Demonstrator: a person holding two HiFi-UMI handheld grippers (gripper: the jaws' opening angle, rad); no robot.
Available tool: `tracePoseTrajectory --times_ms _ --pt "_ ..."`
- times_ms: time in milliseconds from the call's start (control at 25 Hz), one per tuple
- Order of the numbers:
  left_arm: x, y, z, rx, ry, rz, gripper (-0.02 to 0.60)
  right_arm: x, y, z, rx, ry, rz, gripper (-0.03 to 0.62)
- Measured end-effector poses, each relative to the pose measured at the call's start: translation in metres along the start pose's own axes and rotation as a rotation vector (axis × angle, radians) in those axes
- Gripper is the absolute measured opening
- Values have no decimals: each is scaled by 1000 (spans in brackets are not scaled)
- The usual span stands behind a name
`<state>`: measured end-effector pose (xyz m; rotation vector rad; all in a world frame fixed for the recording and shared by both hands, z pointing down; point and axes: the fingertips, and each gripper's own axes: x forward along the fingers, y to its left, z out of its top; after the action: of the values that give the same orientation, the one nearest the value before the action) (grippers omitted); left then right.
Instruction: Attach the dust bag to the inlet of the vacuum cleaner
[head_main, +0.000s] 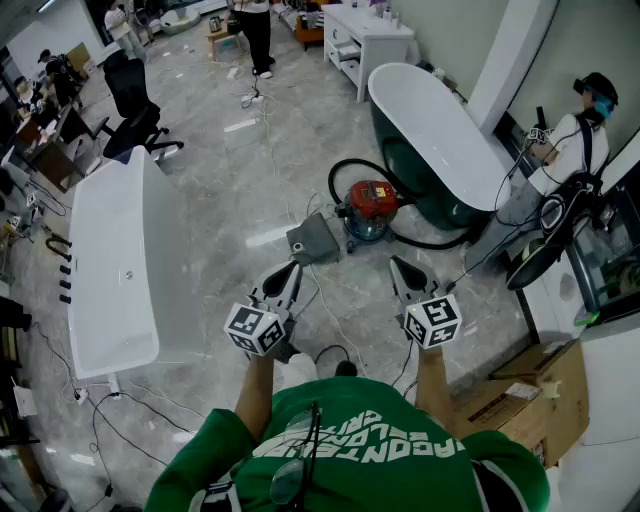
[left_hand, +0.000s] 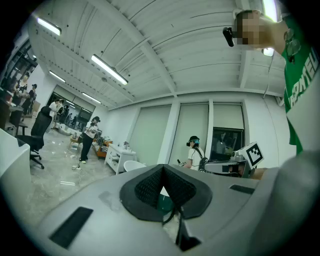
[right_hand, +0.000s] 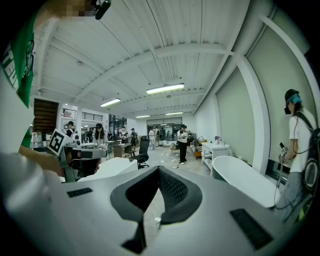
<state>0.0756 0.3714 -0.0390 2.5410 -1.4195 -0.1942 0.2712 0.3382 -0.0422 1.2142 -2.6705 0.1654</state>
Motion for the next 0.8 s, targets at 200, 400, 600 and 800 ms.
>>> tracePoseTrajectory --times_ms 200,400,600,800 --pt "6 33 9 -8 4 1 3 31 2 9 3 5 -5 8" --pt "15 69 20 -14 0 -3 3 68 3 19 -2 10 -15 8" --pt "16 111 29 -22 -3 -9 3 108 11 31 15 -4 -26 8" --pt "6 154 36 -59 -17 -44 3 150 37 35 -5 21 -22 8"
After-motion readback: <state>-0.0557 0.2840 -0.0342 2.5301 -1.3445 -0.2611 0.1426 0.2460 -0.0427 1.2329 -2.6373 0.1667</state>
